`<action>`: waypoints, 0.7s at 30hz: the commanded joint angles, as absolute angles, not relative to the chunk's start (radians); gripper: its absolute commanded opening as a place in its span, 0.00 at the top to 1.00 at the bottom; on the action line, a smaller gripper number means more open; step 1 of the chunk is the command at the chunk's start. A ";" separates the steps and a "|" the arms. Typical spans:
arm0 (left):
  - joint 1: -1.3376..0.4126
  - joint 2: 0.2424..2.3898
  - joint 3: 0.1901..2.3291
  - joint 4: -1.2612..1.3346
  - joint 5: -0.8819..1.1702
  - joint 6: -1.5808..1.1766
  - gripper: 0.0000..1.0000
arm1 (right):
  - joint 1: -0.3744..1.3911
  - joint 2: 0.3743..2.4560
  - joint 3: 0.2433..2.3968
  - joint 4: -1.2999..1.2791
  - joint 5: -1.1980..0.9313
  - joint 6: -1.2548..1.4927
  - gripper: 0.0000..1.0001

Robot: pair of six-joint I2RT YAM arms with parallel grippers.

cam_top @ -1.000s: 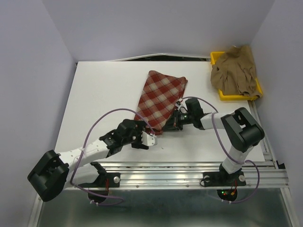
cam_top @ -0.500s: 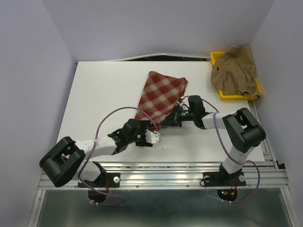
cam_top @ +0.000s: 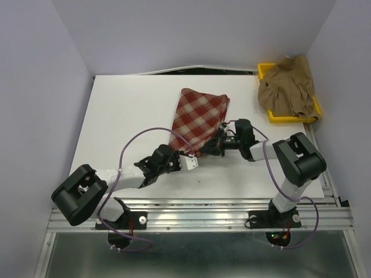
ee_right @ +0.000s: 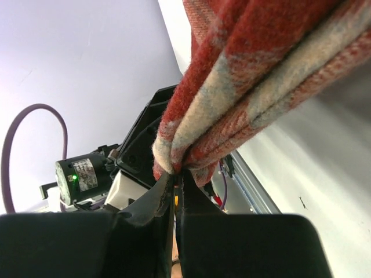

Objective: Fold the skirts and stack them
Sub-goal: Fold the skirt

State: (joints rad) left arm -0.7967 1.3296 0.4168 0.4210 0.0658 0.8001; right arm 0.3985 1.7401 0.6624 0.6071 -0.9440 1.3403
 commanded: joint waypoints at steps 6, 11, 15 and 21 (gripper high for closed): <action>-0.801 1.313 0.525 0.341 0.142 0.644 0.25 | 0.393 1.706 0.649 0.692 -0.966 1.381 0.99; -0.804 1.327 0.528 0.325 0.173 0.678 0.24 | 0.393 1.709 0.655 0.722 -0.960 1.420 0.99; -0.804 1.388 0.555 0.344 0.114 0.693 0.27 | 0.393 1.713 0.640 0.784 -0.960 1.477 0.99; -0.804 1.462 0.601 0.371 0.038 0.663 0.38 | 0.383 1.709 0.617 0.810 -0.965 1.515 0.99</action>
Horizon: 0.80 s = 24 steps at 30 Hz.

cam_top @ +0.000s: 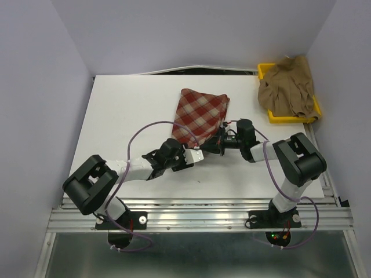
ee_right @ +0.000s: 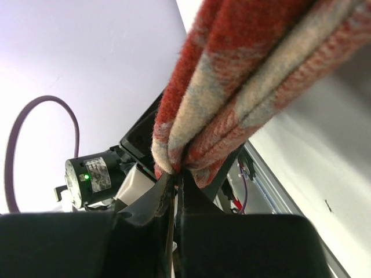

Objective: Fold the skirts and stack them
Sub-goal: Fold the skirt

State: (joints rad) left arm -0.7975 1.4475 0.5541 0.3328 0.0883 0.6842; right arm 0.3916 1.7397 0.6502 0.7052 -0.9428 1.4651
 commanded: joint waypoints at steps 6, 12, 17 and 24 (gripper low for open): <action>-0.801 1.483 0.635 0.362 -0.024 0.627 0.59 | 0.373 1.698 0.598 0.827 -0.968 1.511 0.99; -0.801 1.392 0.643 0.191 -0.006 0.690 1.00 | 0.316 1.701 0.659 0.657 -1.038 1.297 0.66; -0.831 1.298 0.680 -0.049 0.068 0.742 1.00 | 0.230 1.715 0.928 0.096 -1.080 0.777 0.47; -0.920 1.266 0.745 -0.356 0.057 0.710 1.00 | 0.219 1.831 1.301 -0.201 -0.945 0.522 0.46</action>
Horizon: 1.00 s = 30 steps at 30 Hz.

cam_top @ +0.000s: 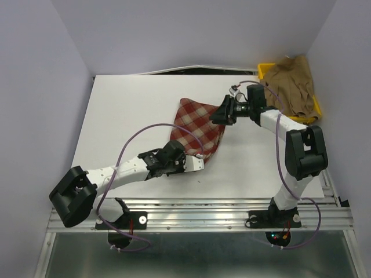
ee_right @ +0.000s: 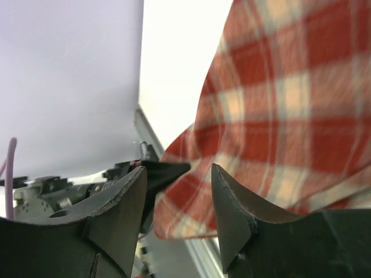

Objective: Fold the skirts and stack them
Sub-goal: Fold the skirt

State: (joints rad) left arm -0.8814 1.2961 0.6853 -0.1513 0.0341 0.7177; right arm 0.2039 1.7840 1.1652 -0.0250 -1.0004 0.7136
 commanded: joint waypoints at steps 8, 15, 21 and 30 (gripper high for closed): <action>-0.940 1.299 0.908 -0.563 0.071 0.647 1.00 | 0.362 2.071 1.496 -0.054 -0.920 0.589 0.46; -0.945 1.301 0.999 -0.640 0.071 0.663 1.00 | 0.505 2.215 1.424 0.215 -0.871 0.641 0.48; -0.945 1.310 1.104 -0.696 -0.030 0.748 1.00 | 0.615 2.264 1.333 0.227 -0.876 0.626 0.54; -0.945 1.406 1.186 -0.840 0.133 0.847 0.97 | 0.781 2.129 1.200 0.308 -0.920 0.710 0.57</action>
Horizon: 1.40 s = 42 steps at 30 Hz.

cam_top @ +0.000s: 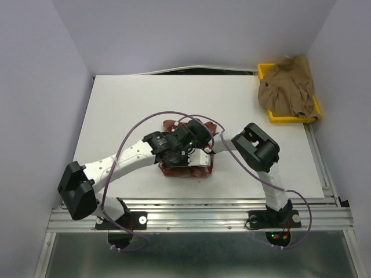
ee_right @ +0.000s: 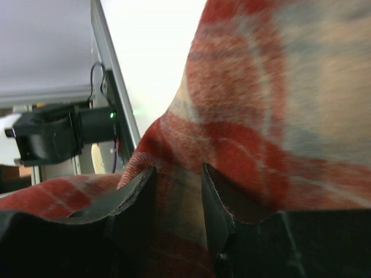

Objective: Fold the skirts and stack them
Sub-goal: Fold the skirt

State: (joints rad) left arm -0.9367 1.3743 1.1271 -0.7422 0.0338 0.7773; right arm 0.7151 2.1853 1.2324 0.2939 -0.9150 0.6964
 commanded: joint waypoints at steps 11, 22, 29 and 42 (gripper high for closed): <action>-0.945 1.451 1.224 -1.014 0.319 0.928 0.96 | 0.543 2.120 1.595 -0.218 -0.787 0.235 0.22; -0.922 1.549 1.350 -1.118 0.325 0.982 0.92 | 0.492 2.365 1.830 -0.414 -0.647 0.012 0.26; -0.861 1.627 1.469 -1.121 0.267 1.042 0.91 | 0.492 2.411 1.767 -0.396 -0.702 -0.037 0.56; -0.755 1.787 1.638 -1.121 0.238 1.135 0.89 | 0.592 2.257 1.477 -0.269 -0.871 -0.015 0.79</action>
